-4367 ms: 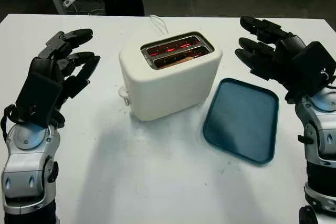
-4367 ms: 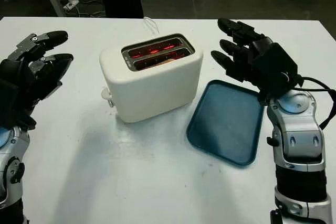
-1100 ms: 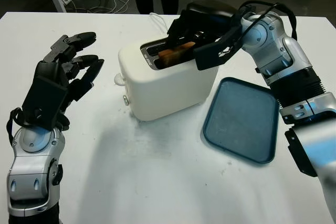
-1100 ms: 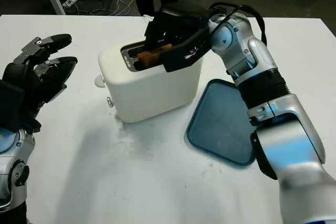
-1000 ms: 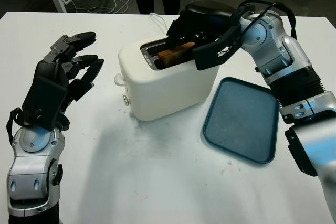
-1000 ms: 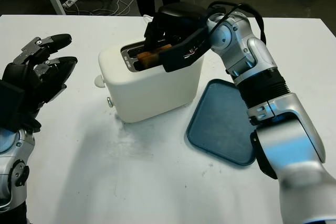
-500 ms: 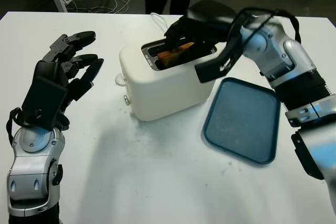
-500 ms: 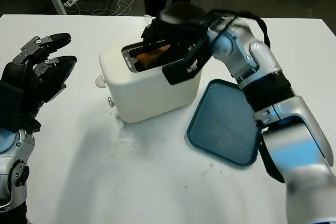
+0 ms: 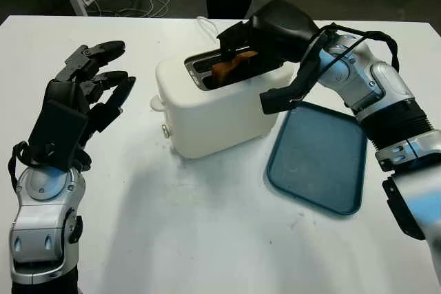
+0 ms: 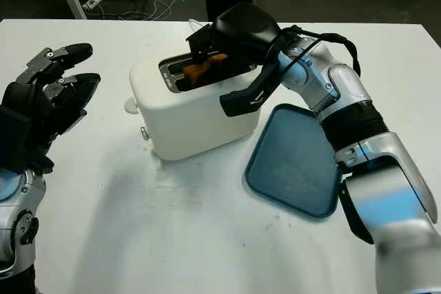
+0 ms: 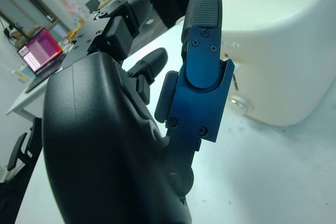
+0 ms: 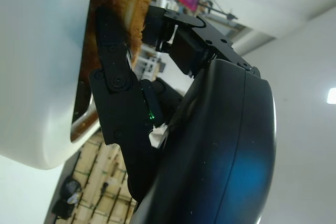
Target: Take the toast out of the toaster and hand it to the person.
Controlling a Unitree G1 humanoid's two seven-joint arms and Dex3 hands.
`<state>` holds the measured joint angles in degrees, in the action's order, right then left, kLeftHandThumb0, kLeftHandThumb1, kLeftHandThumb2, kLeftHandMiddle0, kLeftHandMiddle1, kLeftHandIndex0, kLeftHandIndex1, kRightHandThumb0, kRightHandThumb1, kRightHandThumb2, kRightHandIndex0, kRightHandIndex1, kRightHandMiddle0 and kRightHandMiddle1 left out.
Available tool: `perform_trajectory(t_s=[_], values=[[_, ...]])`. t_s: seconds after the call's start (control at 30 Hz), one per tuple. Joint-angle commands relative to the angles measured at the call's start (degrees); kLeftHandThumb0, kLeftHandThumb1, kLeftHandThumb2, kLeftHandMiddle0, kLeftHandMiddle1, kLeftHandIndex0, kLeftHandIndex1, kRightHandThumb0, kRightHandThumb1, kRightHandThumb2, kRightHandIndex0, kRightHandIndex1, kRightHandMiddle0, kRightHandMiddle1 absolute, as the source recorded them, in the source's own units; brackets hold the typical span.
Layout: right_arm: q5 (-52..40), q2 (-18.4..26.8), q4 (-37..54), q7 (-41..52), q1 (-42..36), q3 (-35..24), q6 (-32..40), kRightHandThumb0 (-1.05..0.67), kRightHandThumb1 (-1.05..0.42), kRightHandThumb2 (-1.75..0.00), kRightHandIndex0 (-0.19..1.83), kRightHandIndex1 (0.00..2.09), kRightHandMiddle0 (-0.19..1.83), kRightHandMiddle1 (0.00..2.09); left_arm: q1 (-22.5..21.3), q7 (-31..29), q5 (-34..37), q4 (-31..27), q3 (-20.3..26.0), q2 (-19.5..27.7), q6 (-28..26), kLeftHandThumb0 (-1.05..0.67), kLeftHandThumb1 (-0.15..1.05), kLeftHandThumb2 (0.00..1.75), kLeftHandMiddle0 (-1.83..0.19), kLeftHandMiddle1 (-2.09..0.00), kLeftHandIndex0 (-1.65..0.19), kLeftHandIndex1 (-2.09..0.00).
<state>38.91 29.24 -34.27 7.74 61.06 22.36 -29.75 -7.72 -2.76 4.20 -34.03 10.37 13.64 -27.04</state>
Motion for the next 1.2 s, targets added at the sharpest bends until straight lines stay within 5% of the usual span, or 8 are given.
perform_trajectory(t_s=[0.0, 0.43, 0.8, 1.17], values=[[-0.39, 0.21, -1.04, -1.72, 2.57, -1.8, 1.11, -0.49, -0.92, -0.33, 1.15, 1.75, 0.86, 1.75, 0.47, 0.01, -0.5, -0.07, 0.26, 0.24, 0.3, -0.71, 0.92, 0.19, -0.22, -0.9, -0.34, -0.54], [-13.6, -0.34, -8.73, 5.91, 10.22, -12.29, 9.45, -0.45, -0.92, -0.4, 1.08, 1.75, 0.81, 1.75, 0.43, 0.09, -0.53, 0.38, 0.24, 0.06, 0.88, -0.71, 0.92, 0.18, -0.23, -0.88, -0.36, -0.53], [-17.84, -0.27, -26.45, -4.43, 13.63, -17.98, 15.9, -0.43, -0.92, -0.38, 1.05, 1.75, 0.77, 1.75, 0.38, 0.1, -0.4, 0.18, 0.31, 0.07, 0.41, -0.71, 0.92, 0.18, -0.23, -0.89, -0.36, -0.52], [-22.95, -2.64, -36.55, -10.62, 11.69, -22.27, 20.87, -0.21, -0.92, -0.36, 0.9, 1.75, 0.65, 1.75, 0.62, -0.7, 0.67, 0.16, 0.75, 0.3, -0.63, -0.68, 0.92, 0.16, -0.2, -0.88, -0.33, -0.51]])
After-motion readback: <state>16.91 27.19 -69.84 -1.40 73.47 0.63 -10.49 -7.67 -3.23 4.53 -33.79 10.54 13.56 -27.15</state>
